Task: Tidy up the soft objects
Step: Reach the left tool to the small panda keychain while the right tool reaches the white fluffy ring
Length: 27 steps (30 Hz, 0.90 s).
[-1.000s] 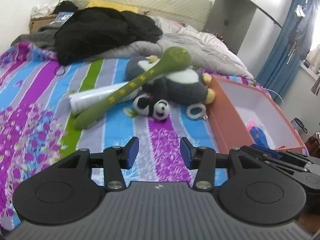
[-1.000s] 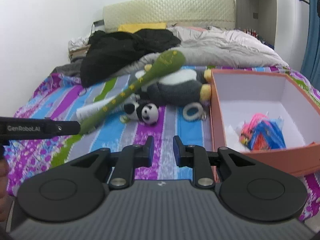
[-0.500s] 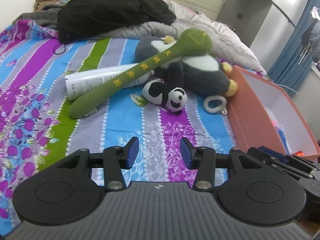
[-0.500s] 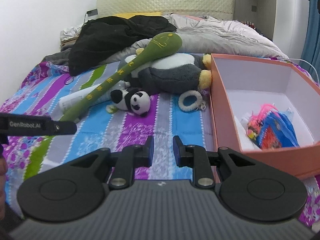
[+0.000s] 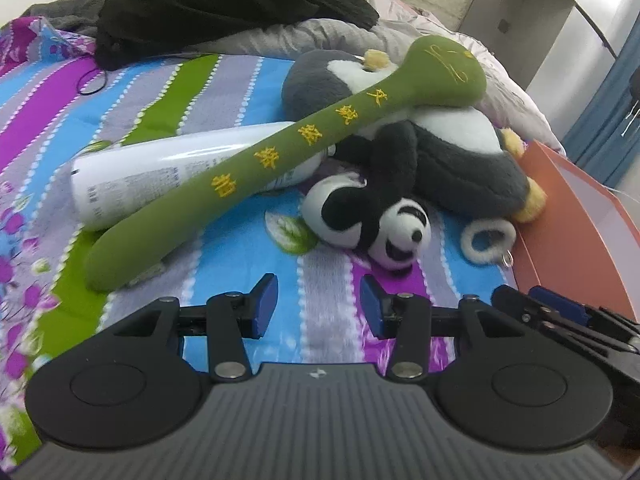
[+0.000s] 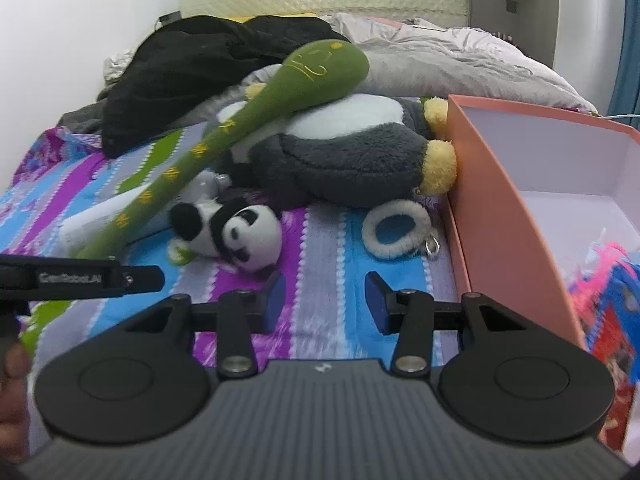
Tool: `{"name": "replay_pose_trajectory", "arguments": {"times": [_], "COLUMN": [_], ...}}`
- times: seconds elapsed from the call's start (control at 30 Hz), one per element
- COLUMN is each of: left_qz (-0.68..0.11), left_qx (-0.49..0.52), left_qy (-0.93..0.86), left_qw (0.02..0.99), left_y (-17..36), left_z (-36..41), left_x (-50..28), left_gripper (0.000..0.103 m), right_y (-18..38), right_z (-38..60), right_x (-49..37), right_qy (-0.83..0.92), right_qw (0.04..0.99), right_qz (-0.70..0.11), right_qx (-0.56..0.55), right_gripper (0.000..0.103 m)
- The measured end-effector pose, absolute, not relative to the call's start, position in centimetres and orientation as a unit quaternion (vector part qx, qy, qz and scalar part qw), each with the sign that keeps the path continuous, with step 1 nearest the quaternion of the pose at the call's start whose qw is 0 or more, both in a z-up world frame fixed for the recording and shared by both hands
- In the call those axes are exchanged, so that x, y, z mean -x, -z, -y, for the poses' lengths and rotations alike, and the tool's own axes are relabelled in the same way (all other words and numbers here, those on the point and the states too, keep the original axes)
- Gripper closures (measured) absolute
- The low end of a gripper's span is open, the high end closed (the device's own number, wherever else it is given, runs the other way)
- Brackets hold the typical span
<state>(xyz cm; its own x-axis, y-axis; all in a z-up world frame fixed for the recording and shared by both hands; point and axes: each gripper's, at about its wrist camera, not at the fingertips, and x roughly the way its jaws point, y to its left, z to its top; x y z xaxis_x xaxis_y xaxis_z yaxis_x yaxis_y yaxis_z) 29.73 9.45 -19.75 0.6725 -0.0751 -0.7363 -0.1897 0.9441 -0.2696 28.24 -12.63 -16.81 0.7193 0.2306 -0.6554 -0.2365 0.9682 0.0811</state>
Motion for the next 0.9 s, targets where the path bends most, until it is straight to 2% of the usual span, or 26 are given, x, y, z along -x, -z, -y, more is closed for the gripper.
{"name": "replay_pose_trajectory", "arguments": {"times": [0.37,0.83,0.9], "left_qz": [-0.382,-0.342,-0.34], "left_qx": [0.201,0.245,0.267], "left_qy": [-0.039,-0.046,-0.041], "left_qw": [0.901,0.906,0.901], "left_y": [21.9,22.7,22.8], "left_z": [-9.2,-9.7,-10.0], "left_x": [-33.7,-35.1,-35.6], "left_gripper": [0.052,0.052,0.052], "right_y": [20.1,22.7,23.0], "right_z": [12.6,11.5,11.4], "right_x": [-33.9,-37.3,-37.5], "right_qy": [-0.094,-0.084,-0.083], "right_qw": [0.927,0.929,0.929], "right_qz": [-0.364,-0.36,-0.359], "right_qx": [-0.012,0.024,0.029], "right_gripper": [0.058,0.06,0.064]}}
